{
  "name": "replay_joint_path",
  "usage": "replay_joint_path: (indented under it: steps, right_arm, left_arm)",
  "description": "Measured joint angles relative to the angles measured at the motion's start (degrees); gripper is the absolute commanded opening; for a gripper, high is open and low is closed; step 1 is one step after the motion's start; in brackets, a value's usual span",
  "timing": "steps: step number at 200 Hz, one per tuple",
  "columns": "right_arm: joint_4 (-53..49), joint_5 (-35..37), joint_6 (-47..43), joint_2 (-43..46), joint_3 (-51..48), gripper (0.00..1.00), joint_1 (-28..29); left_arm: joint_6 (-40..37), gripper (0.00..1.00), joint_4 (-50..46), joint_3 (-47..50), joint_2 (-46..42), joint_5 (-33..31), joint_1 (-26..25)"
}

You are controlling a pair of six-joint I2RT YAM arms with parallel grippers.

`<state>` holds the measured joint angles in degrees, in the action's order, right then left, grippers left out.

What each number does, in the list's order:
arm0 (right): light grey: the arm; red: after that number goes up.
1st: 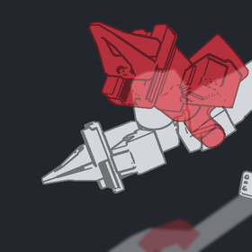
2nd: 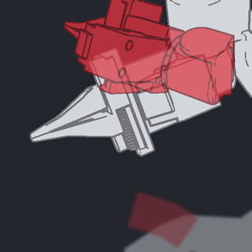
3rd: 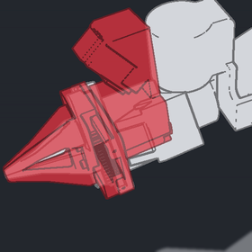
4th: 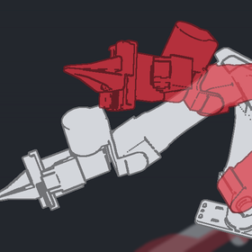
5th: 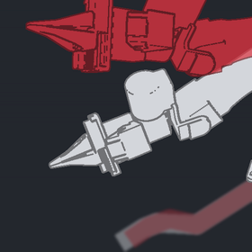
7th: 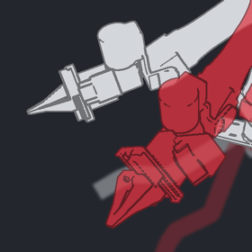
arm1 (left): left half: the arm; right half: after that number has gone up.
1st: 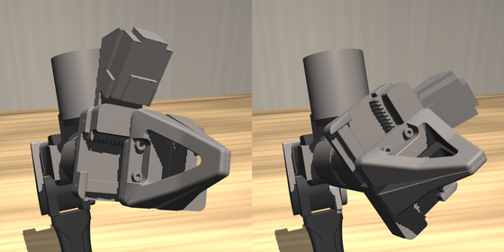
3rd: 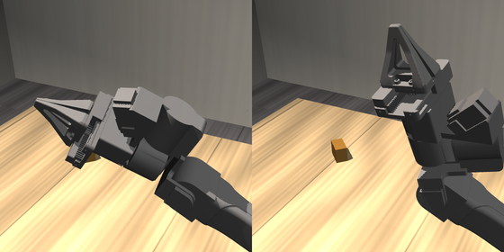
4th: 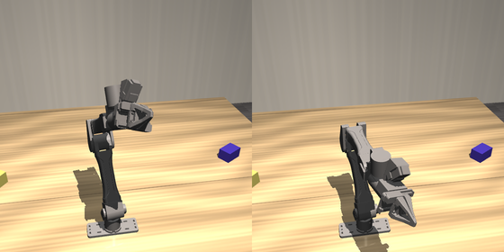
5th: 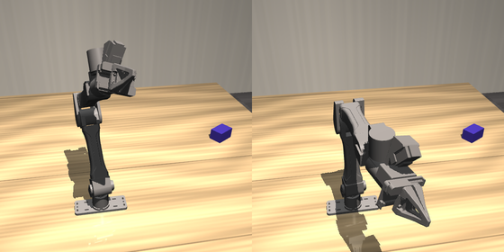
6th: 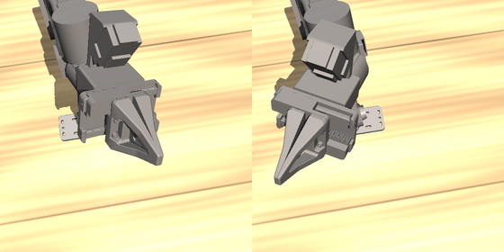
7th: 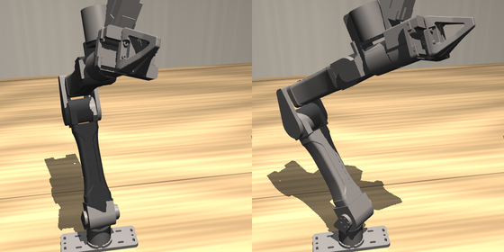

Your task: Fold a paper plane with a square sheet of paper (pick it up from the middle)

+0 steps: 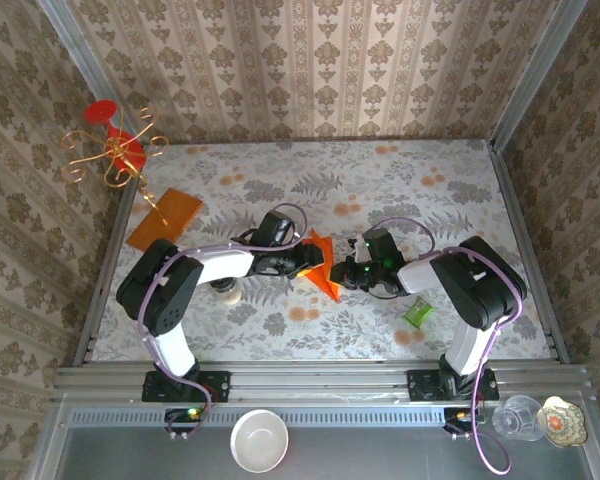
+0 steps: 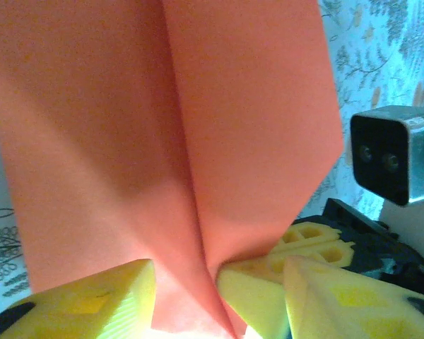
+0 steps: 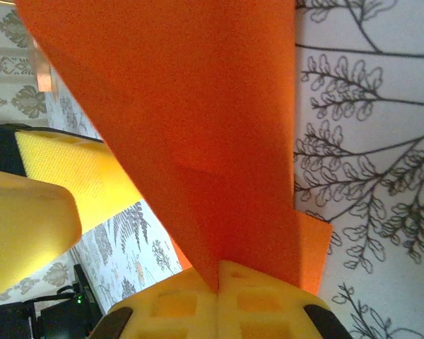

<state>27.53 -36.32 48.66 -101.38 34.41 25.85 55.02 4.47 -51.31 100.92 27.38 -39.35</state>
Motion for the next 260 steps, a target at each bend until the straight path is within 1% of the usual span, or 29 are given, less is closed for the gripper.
replay_joint_path:
  steps: [33,116,191,211,235,260]
  right_arm:
    - [0.76,-0.37,0.55,-0.46,-0.09,0.01,-0.15]
    - [2.21,-0.63,1.05,-1.03,-0.37,0.01,-0.59]
    - [2.29,-0.61,1.03,-1.01,-0.52,0.03,-0.74]
    - [2.25,-0.57,1.01,-0.81,-0.63,0.06,-0.74]
    - [1.51,-0.13,0.76,0.76,-1.51,0.15,-0.96]
    - [-1.36,1.25,-0.74,4.09,-2.45,0.23,-1.16]
  left_arm:
    - [-0.72,0.61,-1.07,-1.03,1.42,-0.48,0.0]
    - [-0.87,0.62,-3.32,-3.72,2.47,-1.95,-0.13]
    - [-1.42,0.62,-12.5,-8.76,4.79,-5.88,-1.18]
    - [-1.77,0.62,-15.63,-11.04,5.99,-6.23,-1.29]
    - [-2.21,0.62,-18.78,-13.29,7.13,-6.71,-1.51]
    - [-2.19,0.62,-21.33,-15.04,8.13,-6.86,-1.51]
